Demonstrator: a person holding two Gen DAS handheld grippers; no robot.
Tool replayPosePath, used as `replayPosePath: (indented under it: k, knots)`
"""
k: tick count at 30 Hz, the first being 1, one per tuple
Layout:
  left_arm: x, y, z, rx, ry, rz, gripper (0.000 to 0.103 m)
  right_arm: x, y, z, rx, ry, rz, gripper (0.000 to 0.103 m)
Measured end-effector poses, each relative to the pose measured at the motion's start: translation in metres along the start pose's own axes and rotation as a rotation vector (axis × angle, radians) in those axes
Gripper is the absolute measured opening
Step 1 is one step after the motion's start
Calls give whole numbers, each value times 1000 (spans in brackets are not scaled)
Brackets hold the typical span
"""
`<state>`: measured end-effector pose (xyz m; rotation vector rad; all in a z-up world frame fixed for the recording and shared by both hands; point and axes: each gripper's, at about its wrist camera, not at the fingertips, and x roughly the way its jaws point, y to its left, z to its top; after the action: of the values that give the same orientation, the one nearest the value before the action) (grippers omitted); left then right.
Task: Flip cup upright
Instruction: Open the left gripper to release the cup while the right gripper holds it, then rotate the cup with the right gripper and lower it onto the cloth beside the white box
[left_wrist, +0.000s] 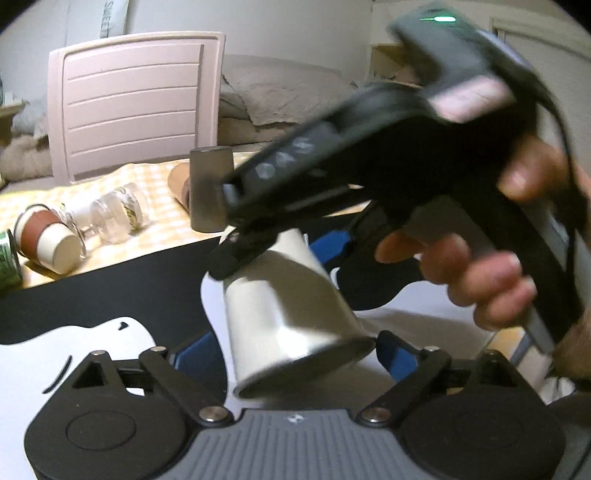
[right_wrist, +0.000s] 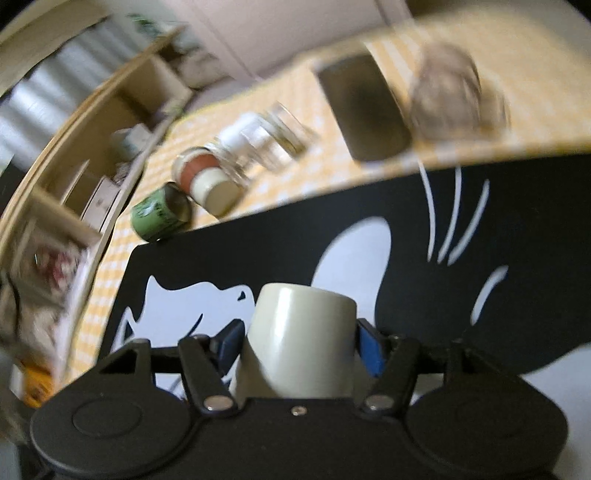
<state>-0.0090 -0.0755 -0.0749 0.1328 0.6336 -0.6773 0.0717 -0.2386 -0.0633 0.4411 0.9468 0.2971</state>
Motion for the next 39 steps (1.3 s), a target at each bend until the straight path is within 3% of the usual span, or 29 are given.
replayPosePath:
  k: [7,11,15,20,23,30,34,39]
  knots:
    - [-10,9,6,-43,-51,-11,96,-47,11,-13,-217,-246,-115,64]
    - [-10,15,9,-63,-69,21,96,-65,-1,-11,-289,-388,-253,63]
    - [-10,21,11,-89,-80,53,96,-76,-23,2,-331,-448,-407,63]
    - [-12,27,13,-100,-111,98,96,-86,-55,19,-331,-468,-555,63]
    - [-15,29,12,-110,-140,126,102,-90,-75,27,-298,-468,-607,63]
    - [-18,28,13,-83,-197,201,103,-80,-105,44,-221,-410,-675,63]
    - [-17,31,14,-90,-200,206,103,-69,-114,50,-205,-387,-686,63]
    - [-16,32,14,-90,-198,208,103,-55,-123,53,-212,-388,-760,63]
